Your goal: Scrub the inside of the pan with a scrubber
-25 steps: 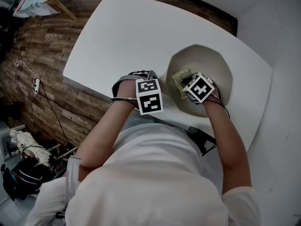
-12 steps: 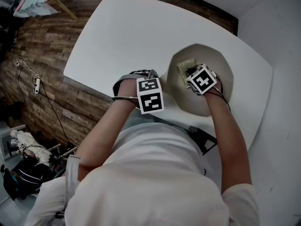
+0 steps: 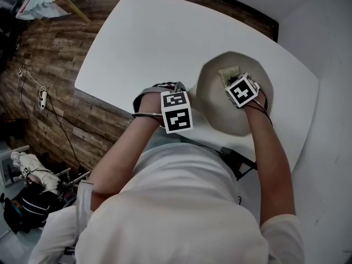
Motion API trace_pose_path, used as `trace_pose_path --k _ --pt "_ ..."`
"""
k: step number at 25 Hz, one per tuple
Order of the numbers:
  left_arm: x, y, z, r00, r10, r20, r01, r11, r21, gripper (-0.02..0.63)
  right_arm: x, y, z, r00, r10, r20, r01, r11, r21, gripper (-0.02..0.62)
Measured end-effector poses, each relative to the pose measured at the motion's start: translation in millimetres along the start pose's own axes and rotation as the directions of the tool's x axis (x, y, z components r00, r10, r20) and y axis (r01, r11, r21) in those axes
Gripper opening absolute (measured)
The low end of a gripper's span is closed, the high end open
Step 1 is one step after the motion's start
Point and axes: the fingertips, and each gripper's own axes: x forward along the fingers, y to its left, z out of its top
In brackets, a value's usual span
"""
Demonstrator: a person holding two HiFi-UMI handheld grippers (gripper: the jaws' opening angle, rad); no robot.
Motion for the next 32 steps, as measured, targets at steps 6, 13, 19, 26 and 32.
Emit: trace_pose_path --k 6,13,19,26,32 --pt "0 -1 0 1.0 -0.003 0.0 0.003 1.0 -0.001 0.241 -3 -8 -20 0.998 -0.018 -0.058 0.019 1.0 0.016 0.037" --pt "0 0 0 1.0 -0.003 0.009 0.003 1.0 -0.01 0.242 -8 -3 -35 0.996 0.03 -0.084 -0.026 0.999 0.047 0.037" --pt "0 0 -2 1.0 -0.001 0.006 0.001 1.0 -0.01 0.241 -13 11 -47 0.992 0.101 -0.079 -0.095 0.993 0.07 0.037" --pt "-1 1 -3 1.0 -0.001 0.002 0.001 1.0 -0.009 0.241 -17 28 -49 0.978 0.192 -0.077 -0.185 0.978 0.091 0.037" --pt "-2 1 -4 1.0 -0.001 0.001 0.001 1.0 -0.007 0.242 -18 44 -43 0.962 0.269 -0.053 -0.263 0.961 0.088 0.037"
